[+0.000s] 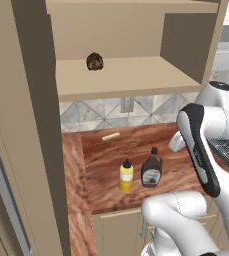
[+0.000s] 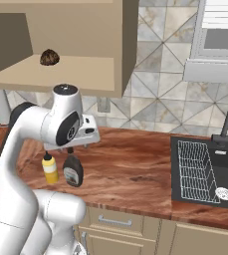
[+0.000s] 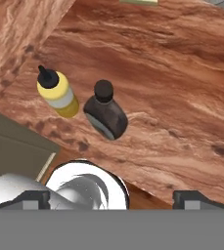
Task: Pick the syrup bottle and mustard from the counter and place them in the cabinet.
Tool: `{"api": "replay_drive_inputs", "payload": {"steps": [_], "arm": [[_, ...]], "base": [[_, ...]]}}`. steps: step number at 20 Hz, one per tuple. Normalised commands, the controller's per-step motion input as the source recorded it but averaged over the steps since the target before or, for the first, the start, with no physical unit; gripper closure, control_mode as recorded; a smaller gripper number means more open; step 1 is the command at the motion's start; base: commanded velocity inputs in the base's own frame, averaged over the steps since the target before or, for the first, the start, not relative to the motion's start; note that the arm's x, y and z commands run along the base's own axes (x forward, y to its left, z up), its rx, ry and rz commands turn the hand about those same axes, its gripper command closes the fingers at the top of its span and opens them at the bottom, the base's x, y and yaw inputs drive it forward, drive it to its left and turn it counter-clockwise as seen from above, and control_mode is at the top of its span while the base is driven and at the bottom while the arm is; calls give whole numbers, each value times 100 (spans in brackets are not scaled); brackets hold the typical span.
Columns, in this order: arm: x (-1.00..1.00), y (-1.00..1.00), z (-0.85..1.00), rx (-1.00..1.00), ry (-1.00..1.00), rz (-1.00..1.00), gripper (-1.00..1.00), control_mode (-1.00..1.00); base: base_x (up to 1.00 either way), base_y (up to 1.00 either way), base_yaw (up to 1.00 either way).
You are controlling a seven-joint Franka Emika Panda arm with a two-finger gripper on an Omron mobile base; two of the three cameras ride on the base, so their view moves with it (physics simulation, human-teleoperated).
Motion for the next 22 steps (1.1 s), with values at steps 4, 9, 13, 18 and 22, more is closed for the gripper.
{"api": "replay_drive_inputs", "payload": {"steps": [4,9,13,18,22], "arm": [[-1,-2,-28,2,-12,0,-100,-100],[0,-12,-37,15,-11,2,-100,-100],[0,-19,-36,18,-8,7,-100,-100],[0,-18,-33,16,-1,8,-100,-100],[1,-15,-18,12,0,12,-100,-100]], "base": [[0,0,0],[0,0,0],[0,0,0],[0,0,0],[0,0,0]]}}
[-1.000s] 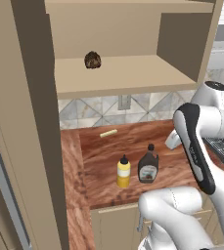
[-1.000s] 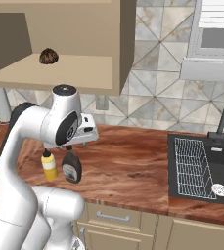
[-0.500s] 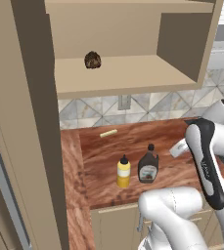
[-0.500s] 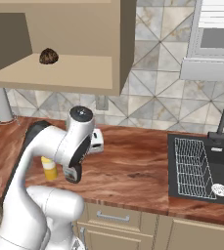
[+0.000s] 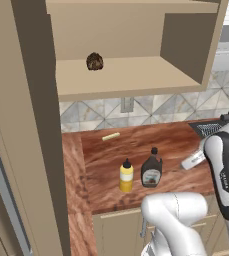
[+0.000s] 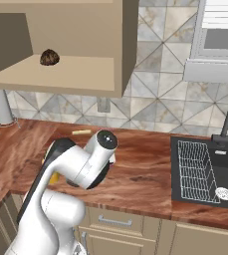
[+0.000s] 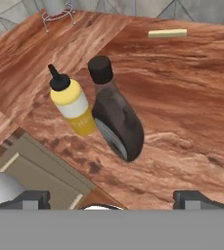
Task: Pick the syrup bottle and mustard from the counter and place them in the cabinet.
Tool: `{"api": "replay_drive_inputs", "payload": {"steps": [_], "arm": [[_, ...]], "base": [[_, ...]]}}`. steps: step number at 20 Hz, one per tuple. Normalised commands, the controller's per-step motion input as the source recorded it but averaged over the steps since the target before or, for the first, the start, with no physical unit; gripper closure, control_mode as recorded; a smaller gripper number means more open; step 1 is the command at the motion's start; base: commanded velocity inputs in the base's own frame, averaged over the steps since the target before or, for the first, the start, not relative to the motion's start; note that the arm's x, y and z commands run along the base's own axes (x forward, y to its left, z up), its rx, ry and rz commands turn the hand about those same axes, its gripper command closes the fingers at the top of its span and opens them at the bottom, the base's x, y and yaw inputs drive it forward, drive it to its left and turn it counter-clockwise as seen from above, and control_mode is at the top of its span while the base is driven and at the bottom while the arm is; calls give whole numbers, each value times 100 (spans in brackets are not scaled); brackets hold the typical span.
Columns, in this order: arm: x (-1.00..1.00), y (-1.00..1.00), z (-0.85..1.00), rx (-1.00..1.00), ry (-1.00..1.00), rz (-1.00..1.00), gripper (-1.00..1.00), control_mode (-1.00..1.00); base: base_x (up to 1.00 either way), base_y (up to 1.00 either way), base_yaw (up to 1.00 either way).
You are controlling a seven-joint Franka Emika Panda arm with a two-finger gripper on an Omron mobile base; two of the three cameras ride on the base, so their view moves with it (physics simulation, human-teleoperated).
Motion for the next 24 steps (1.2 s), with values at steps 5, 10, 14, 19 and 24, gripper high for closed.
{"api": "replay_drive_inputs", "payload": {"steps": [5,10,14,19,24], "arm": [[4,-10,-10,9,-1,12,-100,-100],[4,0,0,0,-1,12,-100,-100],[3,0,0,-1,-5,13,-100,-100],[6,0,0,-1,-8,11,-100,-100],[6,0,-2,0,-9,7,-100,-100]], "base": [[0,0,0],[0,0,0],[0,0,0],[0,0,0],[0,0,0]]}}
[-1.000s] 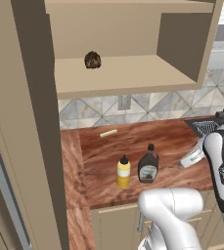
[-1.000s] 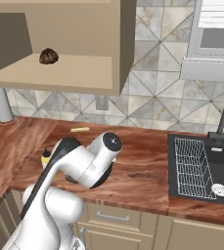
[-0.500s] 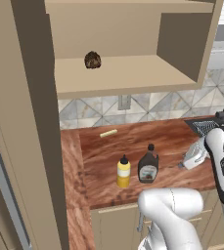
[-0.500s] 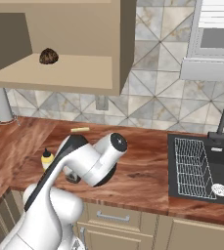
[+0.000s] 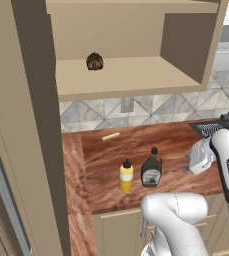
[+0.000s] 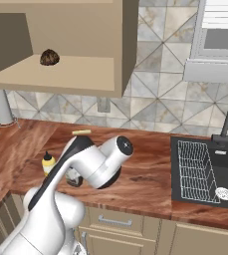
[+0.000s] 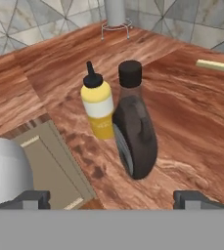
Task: Pick the syrup bottle and mustard from the counter and place them in the cabinet.
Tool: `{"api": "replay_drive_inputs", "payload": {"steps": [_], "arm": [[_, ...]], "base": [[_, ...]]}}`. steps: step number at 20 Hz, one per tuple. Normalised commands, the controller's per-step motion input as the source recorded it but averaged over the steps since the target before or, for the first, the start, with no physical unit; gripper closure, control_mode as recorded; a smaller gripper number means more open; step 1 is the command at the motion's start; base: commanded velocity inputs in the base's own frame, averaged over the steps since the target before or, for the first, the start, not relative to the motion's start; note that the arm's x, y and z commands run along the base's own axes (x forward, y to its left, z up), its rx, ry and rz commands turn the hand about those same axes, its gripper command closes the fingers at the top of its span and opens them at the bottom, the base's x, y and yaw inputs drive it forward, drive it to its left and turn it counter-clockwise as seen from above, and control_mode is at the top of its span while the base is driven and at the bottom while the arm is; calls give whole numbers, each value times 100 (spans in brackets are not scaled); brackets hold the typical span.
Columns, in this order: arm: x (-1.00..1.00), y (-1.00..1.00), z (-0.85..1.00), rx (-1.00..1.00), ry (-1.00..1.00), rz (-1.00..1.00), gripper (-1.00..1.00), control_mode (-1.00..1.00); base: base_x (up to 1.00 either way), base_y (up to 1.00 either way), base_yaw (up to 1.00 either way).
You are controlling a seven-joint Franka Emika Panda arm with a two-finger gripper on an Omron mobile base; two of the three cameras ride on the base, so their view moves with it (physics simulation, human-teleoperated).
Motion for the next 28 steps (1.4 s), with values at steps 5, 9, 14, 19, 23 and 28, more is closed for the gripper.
{"api": "replay_drive_inputs", "payload": {"steps": [5,9,14,19,23,28], "arm": [[8,4,0,-1,-9,5,-100,-100],[13,16,0,-4,-10,6,-100,-100],[16,16,-3,-2,-6,8,-100,-100],[24,1,-8,0,0,14,-100,-100],[27,2,-12,0,0,15,-100,-100],[18,1,-10,0,0,14,-100,-100]], "base": [[0,0,0],[0,0,0],[0,0,0],[0,0,0],[0,0,0],[0,0,0]]}}
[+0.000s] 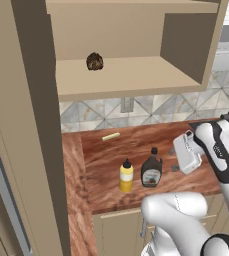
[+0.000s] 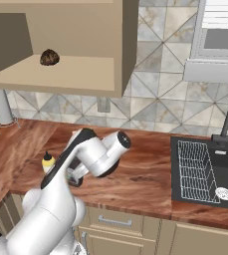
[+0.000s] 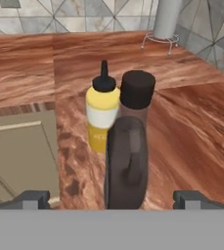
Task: Pick the syrup bottle and mustard from the counter and place them in the cabinet.
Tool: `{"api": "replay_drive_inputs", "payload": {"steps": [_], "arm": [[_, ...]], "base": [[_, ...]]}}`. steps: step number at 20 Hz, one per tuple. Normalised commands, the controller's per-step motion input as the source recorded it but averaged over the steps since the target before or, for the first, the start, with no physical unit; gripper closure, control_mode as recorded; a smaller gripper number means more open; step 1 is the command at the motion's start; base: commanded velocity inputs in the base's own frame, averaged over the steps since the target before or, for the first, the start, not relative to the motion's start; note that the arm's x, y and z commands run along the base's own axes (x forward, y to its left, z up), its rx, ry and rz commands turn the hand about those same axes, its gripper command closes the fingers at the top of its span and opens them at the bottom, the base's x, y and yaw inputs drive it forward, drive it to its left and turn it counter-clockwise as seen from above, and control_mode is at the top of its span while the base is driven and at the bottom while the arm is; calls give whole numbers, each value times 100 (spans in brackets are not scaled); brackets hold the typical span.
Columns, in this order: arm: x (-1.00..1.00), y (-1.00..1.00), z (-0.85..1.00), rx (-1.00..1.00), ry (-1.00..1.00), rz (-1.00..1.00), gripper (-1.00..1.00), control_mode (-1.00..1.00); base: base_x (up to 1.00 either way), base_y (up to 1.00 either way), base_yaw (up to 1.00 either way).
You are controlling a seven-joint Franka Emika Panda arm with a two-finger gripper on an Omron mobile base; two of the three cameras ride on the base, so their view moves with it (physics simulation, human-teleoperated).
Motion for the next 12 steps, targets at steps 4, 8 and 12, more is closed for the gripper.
{"api": "replay_drive_inputs", "payload": {"steps": [4,8,12], "arm": [[12,6,-7,0,0,6,-100,-100],[4,5,-9,0,0,0,-100,-100],[0,15,-14,0,0,0,-100,-100]], "base": [[0,0,0],[0,0,0],[0,0,0]]}}
